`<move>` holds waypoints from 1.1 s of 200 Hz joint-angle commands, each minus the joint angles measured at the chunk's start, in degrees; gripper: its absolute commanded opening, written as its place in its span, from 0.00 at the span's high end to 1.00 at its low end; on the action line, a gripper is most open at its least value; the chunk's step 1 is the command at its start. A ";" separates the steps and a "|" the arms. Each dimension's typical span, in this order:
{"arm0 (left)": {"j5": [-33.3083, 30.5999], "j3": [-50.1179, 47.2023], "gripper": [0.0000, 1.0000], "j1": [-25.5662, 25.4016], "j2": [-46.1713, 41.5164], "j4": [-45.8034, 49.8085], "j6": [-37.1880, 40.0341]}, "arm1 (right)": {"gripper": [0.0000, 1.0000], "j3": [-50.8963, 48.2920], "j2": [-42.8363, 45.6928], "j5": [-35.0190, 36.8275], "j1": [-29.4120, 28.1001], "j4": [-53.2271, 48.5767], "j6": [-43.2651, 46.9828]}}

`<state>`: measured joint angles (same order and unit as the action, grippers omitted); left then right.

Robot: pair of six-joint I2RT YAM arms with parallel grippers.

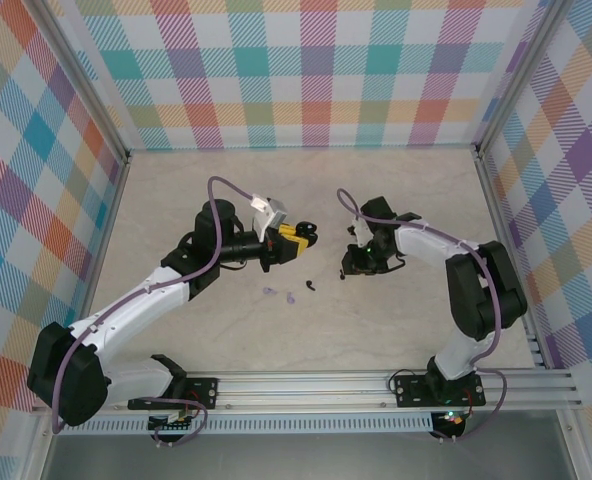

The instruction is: Insert the wireless bluetooth earbuds into the charging case

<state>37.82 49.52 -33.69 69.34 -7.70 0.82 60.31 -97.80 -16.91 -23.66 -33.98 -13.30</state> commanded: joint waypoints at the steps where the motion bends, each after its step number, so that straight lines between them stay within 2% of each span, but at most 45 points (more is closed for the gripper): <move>1: -0.54 -0.52 0.90 -0.52 -1.30 -1.55 -0.69 | 0.78 -0.13 -1.46 1.01 -0.94 0.46 -1.42; 62: -0.47 -0.22 0.90 -0.58 -1.31 -1.09 -0.64 | 0.80 1.03 -5.18 2.93 -2.96 0.75 -2.51; 220: -1.24 -1.20 0.91 -0.56 -2.64 -0.73 -0.78 | 0.82 5.84 -10.40 -3.77 -3.76 10.88 -9.57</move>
<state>36.73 49.25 -33.69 68.16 -7.66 0.82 64.03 -107.57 -18.94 -27.00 -25.54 -20.69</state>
